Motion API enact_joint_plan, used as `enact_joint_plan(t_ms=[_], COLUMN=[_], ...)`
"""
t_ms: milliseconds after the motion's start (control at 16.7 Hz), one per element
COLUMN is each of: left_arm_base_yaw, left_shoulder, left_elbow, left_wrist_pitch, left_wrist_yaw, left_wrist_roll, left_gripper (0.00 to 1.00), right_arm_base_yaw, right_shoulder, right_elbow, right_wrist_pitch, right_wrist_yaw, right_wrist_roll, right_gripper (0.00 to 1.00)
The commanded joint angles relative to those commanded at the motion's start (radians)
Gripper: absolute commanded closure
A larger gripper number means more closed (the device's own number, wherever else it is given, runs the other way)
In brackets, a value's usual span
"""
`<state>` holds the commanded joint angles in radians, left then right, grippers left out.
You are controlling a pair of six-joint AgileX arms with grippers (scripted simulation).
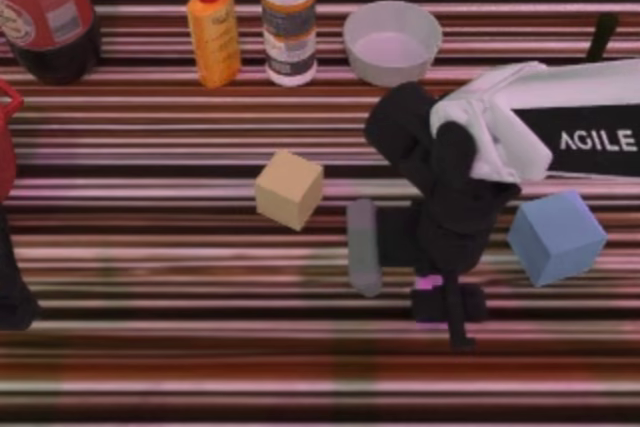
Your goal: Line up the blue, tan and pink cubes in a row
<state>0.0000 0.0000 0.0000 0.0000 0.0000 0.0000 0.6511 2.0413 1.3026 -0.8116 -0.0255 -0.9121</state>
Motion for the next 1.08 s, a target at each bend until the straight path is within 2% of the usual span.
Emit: enact_joint_plan(t_ms=[240,300,840,1080], left_arm_base_yaw=[0.000,0.000,0.000,0.000], left_shoulder=[0.000,0.000,0.000,0.000], left_elbow=[0.000,0.000,0.000,0.000], left_wrist_pitch=[0.000,0.000,0.000,0.000], left_wrist_yaw=[0.000,0.000,0.000,0.000], left_wrist_roll=[0.000,0.000,0.000,0.000], left_gripper=[0.00,0.00,0.00,0.00], right_arm_base_yaw=[0.000,0.000,-0.002,-0.003], right_shoulder=[0.000,0.000,-0.002,-0.043], right_elbow=[0.000,0.000,0.003,0.071], right_wrist_pitch=[0.000,0.000,-0.004,-0.118], right_wrist_yaw=[0.000,0.000,0.000,-0.001], right_wrist_roll=[0.000,0.000,0.000,-0.002], right_gripper=[0.02,0.00,0.00,0.00])
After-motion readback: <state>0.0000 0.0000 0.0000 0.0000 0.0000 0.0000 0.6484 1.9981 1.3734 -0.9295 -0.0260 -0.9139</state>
